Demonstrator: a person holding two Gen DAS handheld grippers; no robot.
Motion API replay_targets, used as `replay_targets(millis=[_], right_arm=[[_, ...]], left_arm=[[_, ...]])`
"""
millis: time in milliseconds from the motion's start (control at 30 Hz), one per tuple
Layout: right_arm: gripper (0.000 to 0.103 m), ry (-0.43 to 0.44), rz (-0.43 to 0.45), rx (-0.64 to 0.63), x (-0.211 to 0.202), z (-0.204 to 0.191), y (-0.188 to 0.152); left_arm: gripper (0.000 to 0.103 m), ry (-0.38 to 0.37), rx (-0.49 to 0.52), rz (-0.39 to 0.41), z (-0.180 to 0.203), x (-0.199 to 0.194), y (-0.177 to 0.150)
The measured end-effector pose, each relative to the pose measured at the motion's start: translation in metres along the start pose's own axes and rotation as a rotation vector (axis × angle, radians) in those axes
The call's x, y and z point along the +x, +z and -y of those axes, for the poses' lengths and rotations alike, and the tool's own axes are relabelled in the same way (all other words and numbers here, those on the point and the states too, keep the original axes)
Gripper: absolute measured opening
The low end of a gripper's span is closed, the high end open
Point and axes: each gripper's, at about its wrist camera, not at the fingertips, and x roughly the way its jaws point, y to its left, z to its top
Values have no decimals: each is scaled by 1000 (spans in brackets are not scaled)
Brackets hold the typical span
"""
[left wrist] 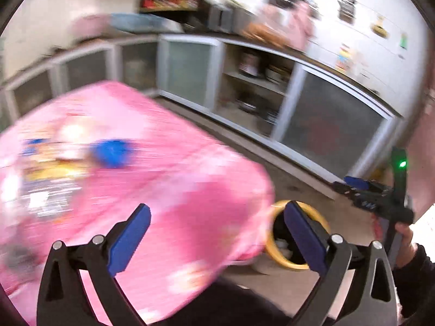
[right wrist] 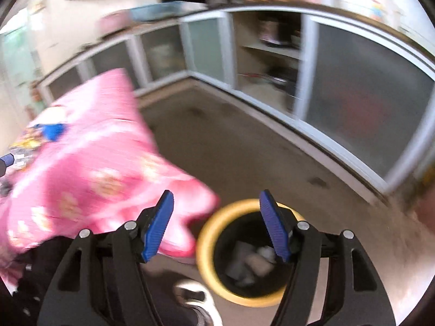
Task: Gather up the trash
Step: 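Swing both open tools back toward the bed, then grasp the silver mesh sleeves with the left tool while the right tool grasps the blue glove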
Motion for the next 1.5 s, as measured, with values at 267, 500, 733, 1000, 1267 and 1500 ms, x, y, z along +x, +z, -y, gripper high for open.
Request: replay_targets(millis=[267,500,733,1000,1267,1500], right_arm=[[68,186,17,-263,46,-151,58],[68,238,-16,-429,94,-250,85],[69,217,-55,-520,136,-305,90],[76,254,-98,-526,163,-330,98],[72,252,-166,-499,199,-340,103],[24,238,-175,-491,203,-346,101]], left_arm=[[95,392,-126,79,-119,-98,-27],[95,445,-228,21,-173,-103,-52],[95,458,-228,-21,-192,-73,-63],[95,432,-278,-48,-217,-49,-65],[95,374,-371,-100,-240,-19,-69],[53,391,-369,-106,-246,-11,-68]])
